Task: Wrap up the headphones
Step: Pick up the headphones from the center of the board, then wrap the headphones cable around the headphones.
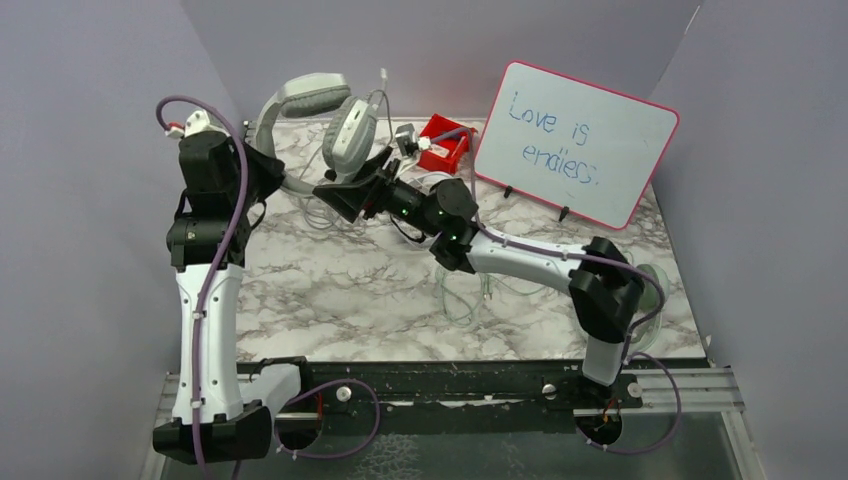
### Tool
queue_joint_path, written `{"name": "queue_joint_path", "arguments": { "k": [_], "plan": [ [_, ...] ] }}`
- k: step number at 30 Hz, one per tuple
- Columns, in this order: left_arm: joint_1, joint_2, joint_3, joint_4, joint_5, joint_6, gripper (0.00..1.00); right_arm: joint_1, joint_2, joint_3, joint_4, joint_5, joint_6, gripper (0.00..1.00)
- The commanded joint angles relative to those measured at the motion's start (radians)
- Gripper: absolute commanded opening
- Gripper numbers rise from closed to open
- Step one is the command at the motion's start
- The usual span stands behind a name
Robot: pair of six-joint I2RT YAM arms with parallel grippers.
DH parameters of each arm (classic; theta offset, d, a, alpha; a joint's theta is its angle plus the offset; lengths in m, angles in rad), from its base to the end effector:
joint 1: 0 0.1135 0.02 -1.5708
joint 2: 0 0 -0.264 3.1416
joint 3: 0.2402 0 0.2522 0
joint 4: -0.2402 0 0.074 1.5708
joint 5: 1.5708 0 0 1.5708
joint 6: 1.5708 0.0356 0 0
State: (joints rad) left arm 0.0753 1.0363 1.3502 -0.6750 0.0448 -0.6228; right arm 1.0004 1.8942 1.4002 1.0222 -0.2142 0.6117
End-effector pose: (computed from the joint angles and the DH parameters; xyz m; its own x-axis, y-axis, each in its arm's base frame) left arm 0.2020 0.0136 0.4347 -0.2667 -0.6045 -0.7506 -0.2326 0.7962 -0.5585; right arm 0.2323 0.3761 0.3553 -0.3064 0.5615 -0.7686 -0.9108 0.0618 0.4083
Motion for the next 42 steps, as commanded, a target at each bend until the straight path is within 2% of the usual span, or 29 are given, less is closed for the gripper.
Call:
{"name": "queue_joint_path", "arguments": {
  "k": [1,4,9,13,15,18,22,28,37,42],
  "plan": [
    [-0.002,0.006,0.201,0.004,-0.092,0.025,0.00,-0.009,-0.174,-0.053,-0.212,-0.038,-0.126,0.73],
    [-0.002,0.031,0.302,-0.040,-0.128,0.067,0.00,-0.038,-0.280,-0.136,-0.310,-0.043,-0.200,0.85],
    [-0.002,0.084,0.463,-0.108,-0.177,0.131,0.00,-0.085,-0.406,-0.275,-0.397,-0.033,-0.304,0.91],
    [-0.002,0.118,0.613,-0.157,-0.198,0.176,0.00,-0.132,-0.436,-0.346,-0.390,-0.029,-0.381,0.95],
    [-0.002,0.136,0.690,-0.178,-0.198,0.190,0.00,-0.176,-0.390,-0.326,-0.386,-0.057,-0.371,0.97],
    [-0.002,0.154,0.774,-0.192,-0.182,0.191,0.00,-0.247,-0.258,-0.231,-0.319,-0.197,-0.310,0.98],
    [-0.004,0.163,0.818,-0.191,-0.145,0.179,0.00,-0.253,-0.085,-0.097,-0.216,-0.237,-0.315,0.99],
    [-0.005,0.178,0.829,-0.183,-0.106,0.159,0.00,-0.255,0.140,0.020,0.002,-0.167,-0.219,1.00],
    [-0.005,0.225,0.909,-0.166,-0.052,0.128,0.00,-0.255,0.419,0.227,0.109,-0.151,-0.203,0.99],
    [-0.005,0.241,0.940,-0.159,-0.046,0.110,0.00,-0.253,0.558,0.380,0.103,-0.107,-0.176,0.96]
  ]
}}
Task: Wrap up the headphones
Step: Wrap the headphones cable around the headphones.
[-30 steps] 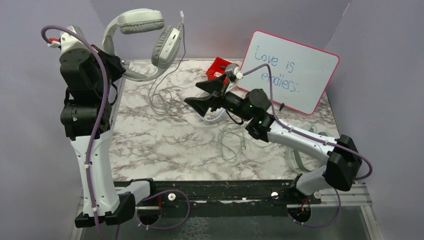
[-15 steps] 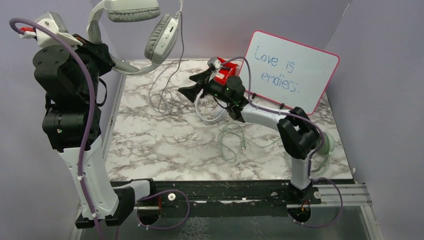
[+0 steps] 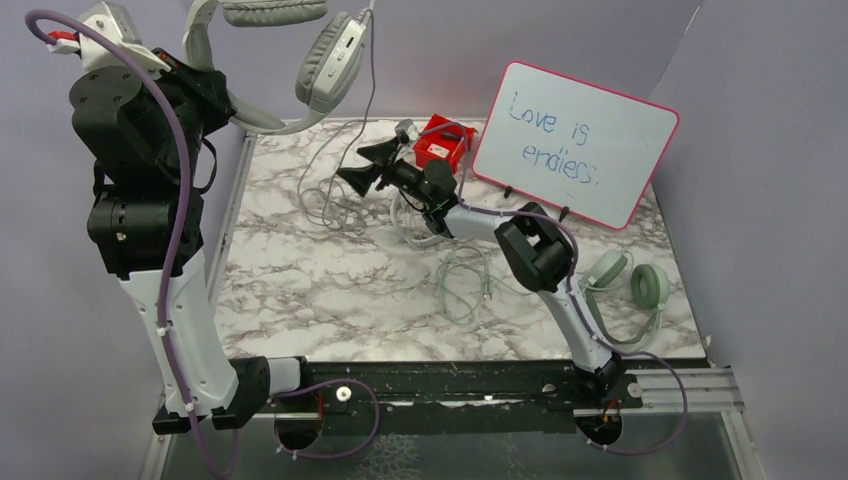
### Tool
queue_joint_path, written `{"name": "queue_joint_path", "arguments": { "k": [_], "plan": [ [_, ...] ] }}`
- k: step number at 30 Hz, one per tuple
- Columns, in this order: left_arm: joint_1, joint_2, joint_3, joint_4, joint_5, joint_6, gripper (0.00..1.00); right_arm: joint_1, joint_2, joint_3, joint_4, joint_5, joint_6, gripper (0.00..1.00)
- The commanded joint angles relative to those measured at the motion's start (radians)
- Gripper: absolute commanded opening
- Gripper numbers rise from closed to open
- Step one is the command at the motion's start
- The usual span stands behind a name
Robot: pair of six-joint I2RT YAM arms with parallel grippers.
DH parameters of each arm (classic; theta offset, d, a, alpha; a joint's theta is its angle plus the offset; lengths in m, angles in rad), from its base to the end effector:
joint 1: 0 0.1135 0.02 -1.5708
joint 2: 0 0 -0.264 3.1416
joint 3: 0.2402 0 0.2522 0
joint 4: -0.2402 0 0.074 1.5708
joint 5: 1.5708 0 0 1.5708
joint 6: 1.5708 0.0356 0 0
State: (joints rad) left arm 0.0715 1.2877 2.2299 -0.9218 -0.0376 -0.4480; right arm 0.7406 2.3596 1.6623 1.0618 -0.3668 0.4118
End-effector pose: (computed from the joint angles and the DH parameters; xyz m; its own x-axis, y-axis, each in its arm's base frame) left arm 0.1508 0.0121 0.6026 0.0655 -0.4293 -0.9008 -0.0893 0.8966 -0.4338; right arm 0.3854 0.3696 0.2265 -0.1100 0.4057 -0.9074 -0.9091 0.3279 0.2568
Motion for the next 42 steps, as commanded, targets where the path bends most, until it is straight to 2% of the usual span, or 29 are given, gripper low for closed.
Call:
{"name": "queue_joint_path", "arguments": {
  "k": [1,8,10,12,17,23,29,30,32,35,37,42],
  "plan": [
    [-0.001,-0.009,0.065,0.090,0.037,-0.067,0.00,0.008,0.116,0.148,0.058,0.051,0.034,0.95],
    [-0.002,-0.001,0.082,0.098,0.064,-0.074,0.00,0.023,0.201,0.261,0.066,0.048,0.089,0.85],
    [-0.001,0.001,0.084,0.100,0.067,-0.075,0.00,0.026,0.209,0.257,0.074,0.050,0.113,0.73],
    [-0.001,0.002,0.087,0.102,0.060,-0.082,0.00,0.029,0.202,0.231,0.079,0.064,0.129,0.58],
    [-0.001,0.009,0.086,0.131,0.054,-0.145,0.00,0.056,0.190,0.176,0.085,0.076,0.168,0.38],
    [-0.002,0.034,0.091,0.169,0.022,-0.205,0.00,0.106,0.110,-0.014,0.152,0.105,0.187,0.38],
    [-0.001,0.037,0.091,0.202,-0.032,-0.239,0.00,0.122,0.063,-0.070,0.114,0.052,0.224,0.04],
    [-0.001,0.036,0.092,0.203,-0.048,-0.240,0.00,0.128,0.042,-0.092,0.099,0.043,0.224,0.01],
    [-0.001,0.034,0.086,0.208,-0.078,-0.246,0.00,0.143,-0.005,-0.148,0.086,0.032,0.237,0.00],
    [-0.001,0.034,0.069,0.216,-0.134,-0.246,0.00,0.164,-0.093,-0.222,-0.005,0.006,0.270,0.00],
    [-0.001,0.035,0.053,0.223,-0.166,-0.236,0.00,0.183,-0.155,-0.246,-0.138,-0.013,0.258,0.00],
    [-0.001,0.036,-0.044,0.242,-0.220,-0.192,0.00,0.235,-0.302,-0.236,-0.620,-0.078,0.123,0.00]
  ]
}}
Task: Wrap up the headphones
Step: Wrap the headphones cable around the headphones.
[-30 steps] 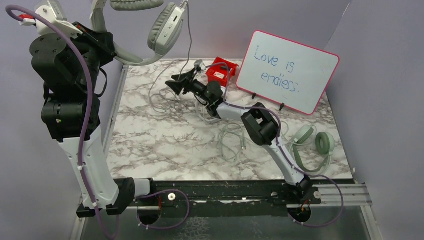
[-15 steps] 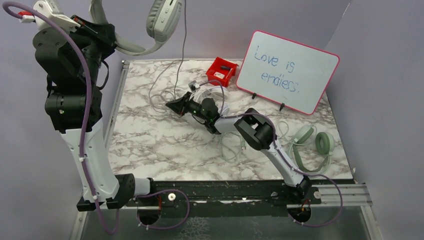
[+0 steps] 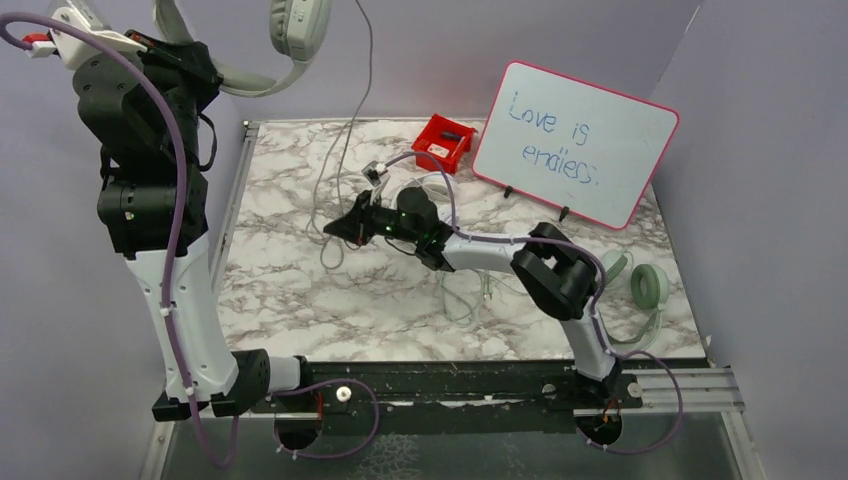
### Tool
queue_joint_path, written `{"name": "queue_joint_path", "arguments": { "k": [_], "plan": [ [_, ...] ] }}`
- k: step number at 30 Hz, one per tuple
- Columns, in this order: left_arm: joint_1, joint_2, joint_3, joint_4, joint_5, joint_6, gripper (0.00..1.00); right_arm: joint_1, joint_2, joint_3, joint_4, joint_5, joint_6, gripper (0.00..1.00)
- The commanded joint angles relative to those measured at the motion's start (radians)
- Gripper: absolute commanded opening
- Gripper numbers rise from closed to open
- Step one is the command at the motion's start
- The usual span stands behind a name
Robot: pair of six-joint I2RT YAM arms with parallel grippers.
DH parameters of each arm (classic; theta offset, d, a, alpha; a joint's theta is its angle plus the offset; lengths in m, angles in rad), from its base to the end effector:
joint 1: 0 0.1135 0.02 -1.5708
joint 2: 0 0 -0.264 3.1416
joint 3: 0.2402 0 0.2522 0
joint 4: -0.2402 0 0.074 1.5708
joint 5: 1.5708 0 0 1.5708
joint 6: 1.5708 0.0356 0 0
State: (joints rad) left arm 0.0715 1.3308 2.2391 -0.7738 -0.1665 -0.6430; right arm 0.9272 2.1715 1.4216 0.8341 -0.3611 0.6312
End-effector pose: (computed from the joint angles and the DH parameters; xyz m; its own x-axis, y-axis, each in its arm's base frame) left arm 0.1679 0.0179 0.6146 0.2475 -0.5751 -0.7798 -0.1073 0.7836 -0.6120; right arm 0.2877 0.4045 0.2173 -0.5255 0.2194 -0.8220 -0.8045 0.1862 0.5640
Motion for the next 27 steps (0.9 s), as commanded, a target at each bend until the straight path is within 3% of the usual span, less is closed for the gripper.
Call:
{"name": "queue_joint_path", "arguments": {
  "k": [1,8,12,17,27],
  "plan": [
    [-0.002,-0.006,-0.069,0.096,-0.106,0.016,0.00,0.053,-0.151,-0.008,-0.449,-0.105,-0.112,0.00],
    [-0.001,-0.002,-0.200,0.142,-0.137,0.127,0.00,0.109,-0.412,0.013,-1.018,-0.219,-0.401,0.00],
    [-0.001,-0.020,-0.348,0.195,-0.108,0.126,0.00,0.124,-0.474,0.140,-1.336,-0.331,-0.557,0.00],
    [-0.003,-0.040,-0.586,0.326,0.062,0.145,0.00,0.133,-0.459,0.384,-1.619,-0.315,-0.680,0.00],
    [-0.093,-0.162,-0.960,0.496,0.240,0.386,0.00,0.133,-0.379,0.785,-1.897,-0.243,-0.735,0.00]
  ]
}}
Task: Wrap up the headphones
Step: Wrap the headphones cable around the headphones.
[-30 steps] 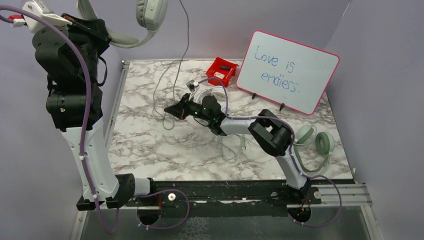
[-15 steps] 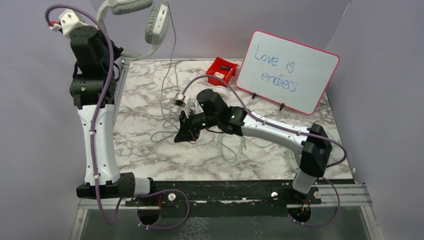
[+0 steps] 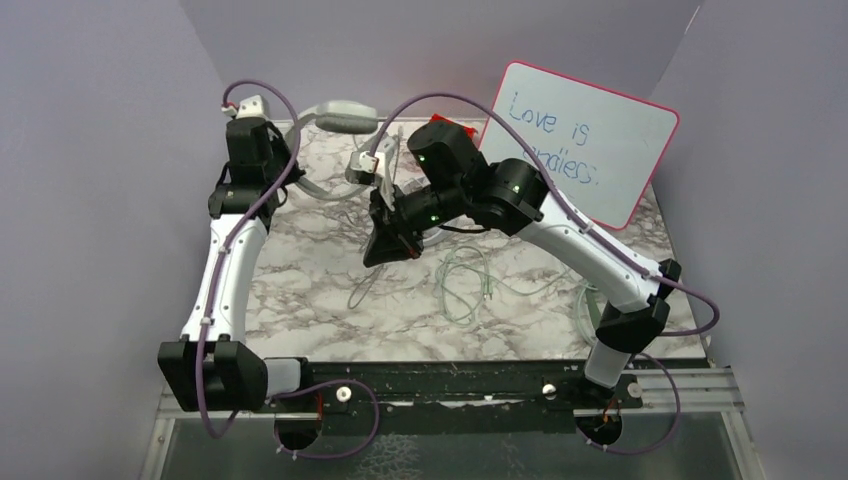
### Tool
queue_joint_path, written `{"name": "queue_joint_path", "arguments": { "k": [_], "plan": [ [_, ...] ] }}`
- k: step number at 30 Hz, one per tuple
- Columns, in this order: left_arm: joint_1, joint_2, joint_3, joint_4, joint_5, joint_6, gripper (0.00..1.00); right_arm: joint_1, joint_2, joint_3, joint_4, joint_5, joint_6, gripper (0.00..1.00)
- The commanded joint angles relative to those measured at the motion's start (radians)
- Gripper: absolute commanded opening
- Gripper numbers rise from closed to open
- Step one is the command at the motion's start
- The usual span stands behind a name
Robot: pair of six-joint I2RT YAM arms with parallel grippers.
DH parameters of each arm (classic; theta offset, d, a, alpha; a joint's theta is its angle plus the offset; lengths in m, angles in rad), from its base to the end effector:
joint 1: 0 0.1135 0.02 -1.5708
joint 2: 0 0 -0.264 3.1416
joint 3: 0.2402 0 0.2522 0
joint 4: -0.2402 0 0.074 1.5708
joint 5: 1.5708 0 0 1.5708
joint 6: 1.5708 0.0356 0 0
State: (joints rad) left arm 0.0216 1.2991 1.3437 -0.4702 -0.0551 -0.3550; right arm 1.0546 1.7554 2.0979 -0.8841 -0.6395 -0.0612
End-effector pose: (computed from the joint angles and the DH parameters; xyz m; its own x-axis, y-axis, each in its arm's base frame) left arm 0.2909 0.0082 0.3934 -0.3621 -0.3550 -0.8619 -0.2107 0.9319 -0.2953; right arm 0.1626 0.3296 0.4589 -0.1959 -0.4445 -0.8741 -0.9640 -0.0760 0.2547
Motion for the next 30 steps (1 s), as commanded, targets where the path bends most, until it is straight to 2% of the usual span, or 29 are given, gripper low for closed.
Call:
{"name": "queue_joint_path", "arguments": {
  "k": [1,5,8,13,19,23,28,30],
  "plan": [
    [-0.066,-0.141,-0.090,0.193,0.133,0.114,0.00,0.005,0.039,0.139,-0.192,0.044,-0.044,0.00],
    [-0.139,-0.185,-0.209,0.235,0.228,0.139,0.00,0.005,0.050,0.264,-0.246,0.071,-0.058,0.00],
    [-0.181,-0.246,-0.285,0.281,0.257,0.185,0.00,0.005,0.047,0.299,-0.291,0.208,-0.074,0.00],
    [-0.186,-0.308,-0.320,0.292,0.312,0.246,0.00,0.005,-0.045,0.232,-0.290,0.453,-0.075,0.00],
    [-0.187,-0.334,-0.316,0.280,0.280,0.256,0.00,0.004,-0.090,0.203,-0.338,0.507,-0.051,0.00],
    [-0.187,-0.329,-0.289,0.255,0.315,0.286,0.00,0.004,-0.133,0.141,-0.353,0.622,-0.048,0.00],
    [-0.189,-0.345,-0.269,0.219,0.260,0.276,0.00,0.004,-0.181,0.060,-0.375,0.782,-0.068,0.00],
    [-0.189,-0.340,-0.252,0.200,0.279,0.277,0.00,0.004,-0.208,0.009,-0.355,0.849,-0.076,0.00]
  ]
}}
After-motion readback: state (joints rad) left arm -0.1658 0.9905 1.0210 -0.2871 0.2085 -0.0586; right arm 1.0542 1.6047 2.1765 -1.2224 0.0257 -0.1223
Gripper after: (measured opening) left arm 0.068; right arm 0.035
